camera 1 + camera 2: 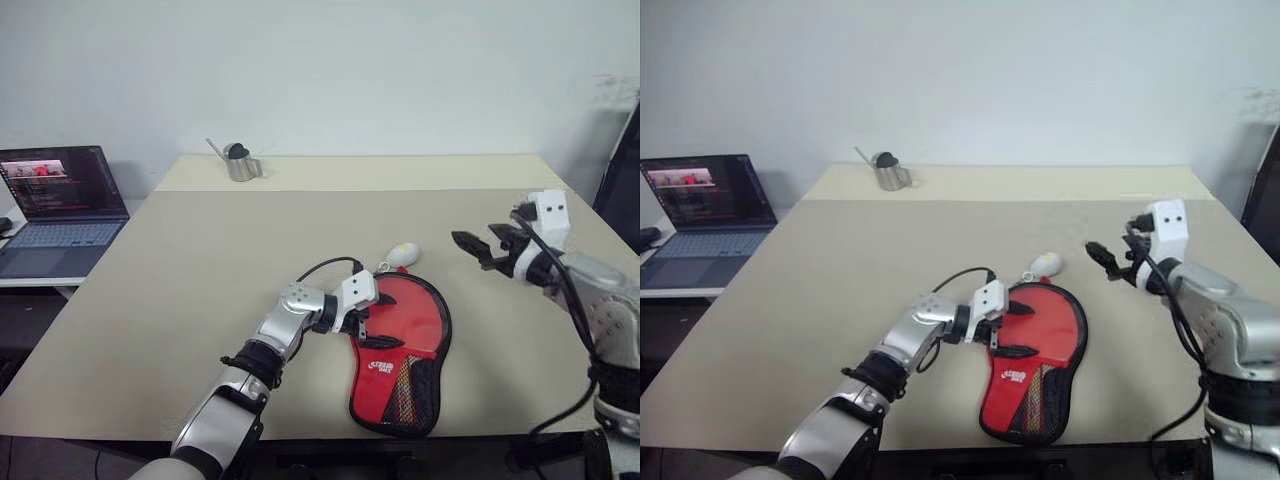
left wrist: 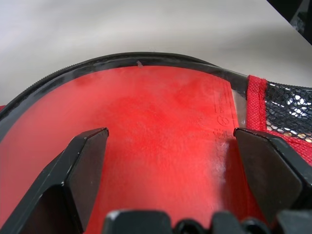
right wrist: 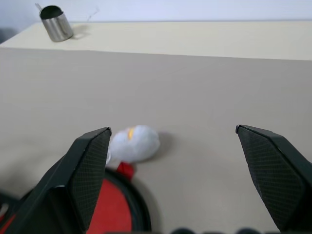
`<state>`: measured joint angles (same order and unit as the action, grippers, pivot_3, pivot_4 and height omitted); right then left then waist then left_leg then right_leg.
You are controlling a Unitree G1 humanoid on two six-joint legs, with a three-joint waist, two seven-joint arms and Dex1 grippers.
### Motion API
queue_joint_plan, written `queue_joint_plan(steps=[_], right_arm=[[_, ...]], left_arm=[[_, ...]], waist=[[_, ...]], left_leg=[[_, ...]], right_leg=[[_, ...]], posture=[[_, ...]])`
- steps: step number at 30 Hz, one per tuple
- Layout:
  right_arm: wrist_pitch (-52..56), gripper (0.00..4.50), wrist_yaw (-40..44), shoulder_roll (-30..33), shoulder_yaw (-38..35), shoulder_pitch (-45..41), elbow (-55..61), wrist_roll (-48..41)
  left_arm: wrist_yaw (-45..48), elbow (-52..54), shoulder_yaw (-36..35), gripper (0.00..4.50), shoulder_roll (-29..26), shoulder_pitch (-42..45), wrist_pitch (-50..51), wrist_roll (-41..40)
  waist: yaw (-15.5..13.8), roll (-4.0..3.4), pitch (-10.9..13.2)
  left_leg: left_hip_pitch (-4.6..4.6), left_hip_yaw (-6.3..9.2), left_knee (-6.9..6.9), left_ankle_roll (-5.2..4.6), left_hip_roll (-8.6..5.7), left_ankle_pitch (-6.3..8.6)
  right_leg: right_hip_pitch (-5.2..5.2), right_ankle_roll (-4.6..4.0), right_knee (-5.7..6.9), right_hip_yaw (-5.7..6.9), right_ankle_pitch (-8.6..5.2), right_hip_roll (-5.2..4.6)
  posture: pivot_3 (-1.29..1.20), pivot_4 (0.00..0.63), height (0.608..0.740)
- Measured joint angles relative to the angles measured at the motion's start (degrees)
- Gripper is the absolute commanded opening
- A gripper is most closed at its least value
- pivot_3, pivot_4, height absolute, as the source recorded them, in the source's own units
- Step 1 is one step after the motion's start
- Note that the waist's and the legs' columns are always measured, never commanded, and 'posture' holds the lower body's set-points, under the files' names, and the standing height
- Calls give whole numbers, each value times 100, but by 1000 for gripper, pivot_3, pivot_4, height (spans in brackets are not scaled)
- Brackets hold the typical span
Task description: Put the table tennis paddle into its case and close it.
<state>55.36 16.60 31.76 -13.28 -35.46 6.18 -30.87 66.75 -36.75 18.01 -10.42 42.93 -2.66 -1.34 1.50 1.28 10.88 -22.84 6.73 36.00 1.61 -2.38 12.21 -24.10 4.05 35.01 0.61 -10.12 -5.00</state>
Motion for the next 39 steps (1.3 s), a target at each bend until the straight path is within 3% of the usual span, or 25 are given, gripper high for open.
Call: queue_joint_plan(steps=[10, 15, 23, 36, 39], right_arm=[[-2497, 4500, 160, -976, 506, -1746, -4740, 1274], [-3288, 4500, 349, -1320, 495, -2349, -5974, 1440], [-3348, 4500, 969, -1747, 759, -2323, -5853, 1550], [-3630, 4500, 695, -1839, 1188, -1940, -5844, 2309], [-3633, 3867, 659, -1856, 1086, -1943, -5844, 2295]], left_arm=[[-108, 710, -40, 4471, -282, -394, 390, -94], [-133, 985, -43, 4471, -459, -535, 588, -175], [-231, 1177, -43, 4471, -596, -642, 726, -267], [-236, 1055, -41, 4471, -607, -603, 591, -277], [-236, 1033, -42, 4500, -600, -596, 578, -277]], waist=[[71, -9, 1], [90, -11, 1], [104, -15, 1], [104, -19, 0], [103, -19, 0]], left_leg=[[10, -16, -5, -1, 3, -1], [12, -13, -6, -1, 3, -1], [13, -10, -4, -1, 3, -1], [17, -11, -3, -1, 2, -1], [18, -11, -3, -1, 2, -1]], right_leg=[[-4, 6, 4, -13, 7, 4], [-4, 5, 6, -13, 8, 5], [-3, 5, 9, -13, 8, 6], [-2, 2, 11, -15, 11, 6], [-1, 2, 12, -15, 12, 6]], posture=[[0, 150, 740], [0, 150, 740], [0, 150, 740], [0, 150, 740], [0, 150, 740]])
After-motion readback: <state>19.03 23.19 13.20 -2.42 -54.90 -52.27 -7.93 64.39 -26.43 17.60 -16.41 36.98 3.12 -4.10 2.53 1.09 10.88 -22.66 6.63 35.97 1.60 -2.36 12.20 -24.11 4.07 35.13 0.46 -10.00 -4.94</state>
